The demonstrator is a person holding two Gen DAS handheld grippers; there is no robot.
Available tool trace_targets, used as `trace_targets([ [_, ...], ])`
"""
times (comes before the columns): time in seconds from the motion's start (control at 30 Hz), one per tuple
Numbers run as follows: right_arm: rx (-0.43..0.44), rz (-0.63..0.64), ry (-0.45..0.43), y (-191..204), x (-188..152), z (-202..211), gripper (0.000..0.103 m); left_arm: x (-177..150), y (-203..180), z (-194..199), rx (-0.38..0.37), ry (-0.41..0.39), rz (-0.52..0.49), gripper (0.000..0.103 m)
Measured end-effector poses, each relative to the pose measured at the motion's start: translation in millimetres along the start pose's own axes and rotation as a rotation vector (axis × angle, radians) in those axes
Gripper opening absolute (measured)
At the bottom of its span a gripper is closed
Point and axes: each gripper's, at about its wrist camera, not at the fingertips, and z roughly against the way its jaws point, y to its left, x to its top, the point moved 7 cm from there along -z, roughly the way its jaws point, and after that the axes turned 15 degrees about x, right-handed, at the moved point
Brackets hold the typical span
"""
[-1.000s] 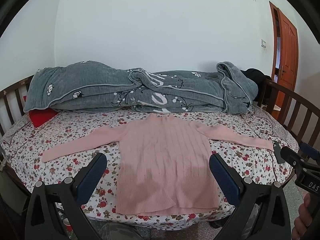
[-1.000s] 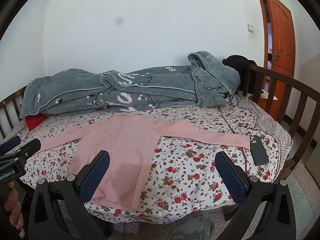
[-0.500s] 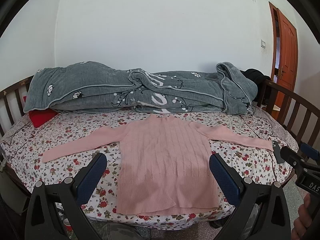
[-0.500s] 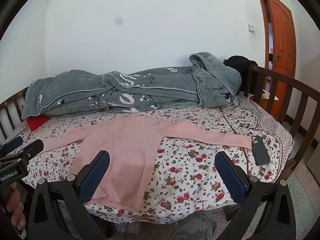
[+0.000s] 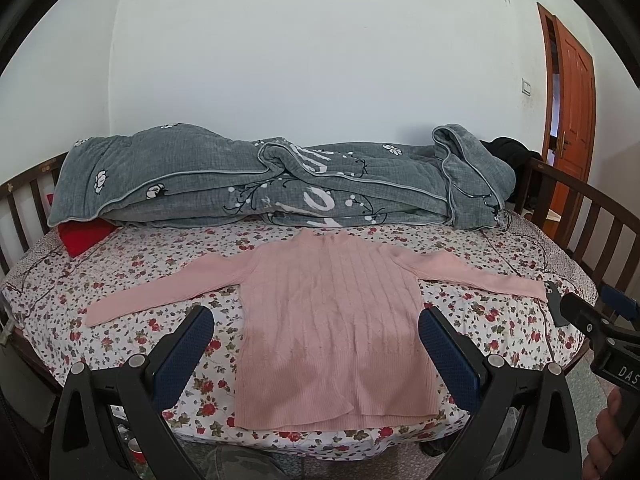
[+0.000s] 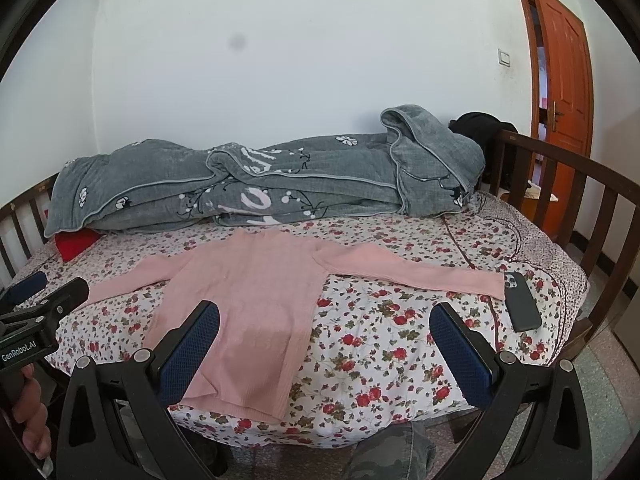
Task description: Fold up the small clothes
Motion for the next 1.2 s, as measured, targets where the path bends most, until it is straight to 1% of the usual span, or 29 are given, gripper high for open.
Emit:
trace_targets([
  [0.47, 0.004, -0.003, 0.000, -1, -2, 0, 0.103, 2, 3, 1, 0.000, 0.001, 0.000, 0.103],
  [0.8, 0.011, -0.007, 0.005, -3, -7, -4, 0.103, 3, 10, -7, 0.000, 0.008, 0.005, 0.103],
  [0.93, 0.014, 0.004, 0.003, 1, -7, -6, 0.103, 1, 12, -10, -0.010, 0.012, 0.021, 0.103],
  [1.1, 0.019, 0.022, -0.021, 9, -7, -8, 0.103, -2, 15, -18, 0.020, 0.008, 0.001, 0.103],
  [1.2, 0.022, 0.031, -0.019, 15, -9, -14, 0.103, -5, 18, -26, 0.014, 0.020, 0.007, 0.103],
])
